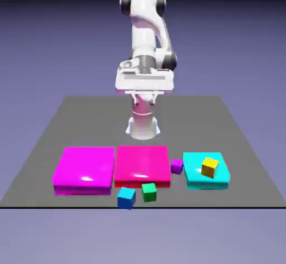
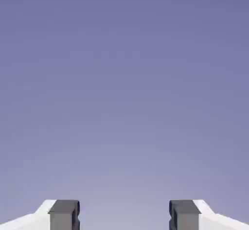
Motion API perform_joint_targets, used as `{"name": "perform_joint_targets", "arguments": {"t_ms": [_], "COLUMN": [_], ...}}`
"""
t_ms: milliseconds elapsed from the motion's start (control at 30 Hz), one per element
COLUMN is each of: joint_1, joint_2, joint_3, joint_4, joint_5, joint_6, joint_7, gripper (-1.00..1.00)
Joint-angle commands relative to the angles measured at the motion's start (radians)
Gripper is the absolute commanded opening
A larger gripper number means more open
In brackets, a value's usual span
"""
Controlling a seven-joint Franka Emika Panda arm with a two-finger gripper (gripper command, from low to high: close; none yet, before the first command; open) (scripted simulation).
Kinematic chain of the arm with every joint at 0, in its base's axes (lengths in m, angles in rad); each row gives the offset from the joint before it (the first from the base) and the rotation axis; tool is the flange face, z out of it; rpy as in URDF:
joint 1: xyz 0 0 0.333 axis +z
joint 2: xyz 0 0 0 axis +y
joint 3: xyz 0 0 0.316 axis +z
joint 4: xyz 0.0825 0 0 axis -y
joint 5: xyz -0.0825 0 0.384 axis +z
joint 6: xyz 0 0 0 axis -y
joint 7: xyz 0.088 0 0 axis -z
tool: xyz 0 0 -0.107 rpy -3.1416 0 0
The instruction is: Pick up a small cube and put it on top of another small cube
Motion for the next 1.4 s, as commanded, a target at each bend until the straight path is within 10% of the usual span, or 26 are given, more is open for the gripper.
{"name": "perform_joint_targets", "arguments": {"t_ms": [0, 833, 1033, 1067, 1367], "joint_1": [-0.003, -0.073, -0.081, -0.081, 0.015], "joint_2": [0.036, 0.942, 1.099, 1.099, 0.861], "joint_3": [-0.002, -0.054, -0.042, -0.042, 0.096], "joint_4": [0.026, 0.663, 0.671, 0.671, 0.665], "joint_5": [0.003, 0.070, 0.087, 0.087, -0.003], "joint_6": [-0.024, -0.629, -0.497, -0.497, -0.730], "joint_7": [0.005, 0.142, 0.134, 0.134, 0.005], "gripper": [0.00, 0.00, 0.00, -1.00, -1.00]}}
